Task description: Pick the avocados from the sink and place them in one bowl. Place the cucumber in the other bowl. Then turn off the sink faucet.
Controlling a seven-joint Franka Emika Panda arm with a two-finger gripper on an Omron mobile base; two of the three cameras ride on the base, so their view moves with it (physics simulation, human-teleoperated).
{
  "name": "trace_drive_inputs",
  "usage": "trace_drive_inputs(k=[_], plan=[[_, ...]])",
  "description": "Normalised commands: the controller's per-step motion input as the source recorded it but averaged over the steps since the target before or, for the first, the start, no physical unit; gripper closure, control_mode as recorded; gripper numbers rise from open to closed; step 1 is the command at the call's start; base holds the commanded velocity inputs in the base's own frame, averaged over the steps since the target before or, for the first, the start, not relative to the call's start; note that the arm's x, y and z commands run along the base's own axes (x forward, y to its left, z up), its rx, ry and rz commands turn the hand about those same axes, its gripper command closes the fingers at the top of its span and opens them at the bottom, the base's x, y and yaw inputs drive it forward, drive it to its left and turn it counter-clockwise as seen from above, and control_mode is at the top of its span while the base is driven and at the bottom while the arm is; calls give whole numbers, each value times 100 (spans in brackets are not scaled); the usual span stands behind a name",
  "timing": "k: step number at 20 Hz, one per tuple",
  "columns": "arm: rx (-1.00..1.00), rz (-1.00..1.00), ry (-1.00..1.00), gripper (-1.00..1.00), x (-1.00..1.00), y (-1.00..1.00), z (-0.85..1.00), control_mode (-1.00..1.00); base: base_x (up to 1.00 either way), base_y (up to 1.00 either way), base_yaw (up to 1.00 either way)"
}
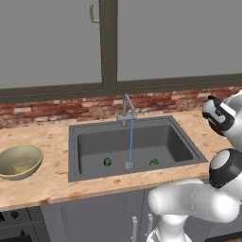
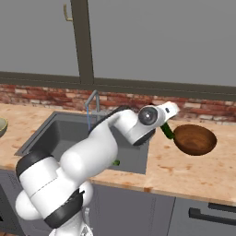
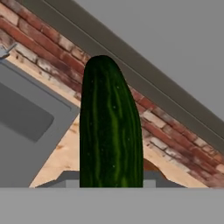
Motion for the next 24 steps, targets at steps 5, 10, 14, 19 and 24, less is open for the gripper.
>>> trace_drive_inputs(k=[5, 10, 14, 19, 24], plan=[[0, 4, 8, 100, 0, -28, 0, -100, 0, 0, 0], [0, 2, 16, 100, 2, -21, 0, -100, 0, 0, 0], [1, 2, 18, 100, 8, -15, 0, -100, 0, 0, 0], [4, 8, 8, 100, 2, -24, -1, -100, 0, 0, 0], [7, 9, 3, 100, 2, -31, -18, -100, 0, 0, 0]])
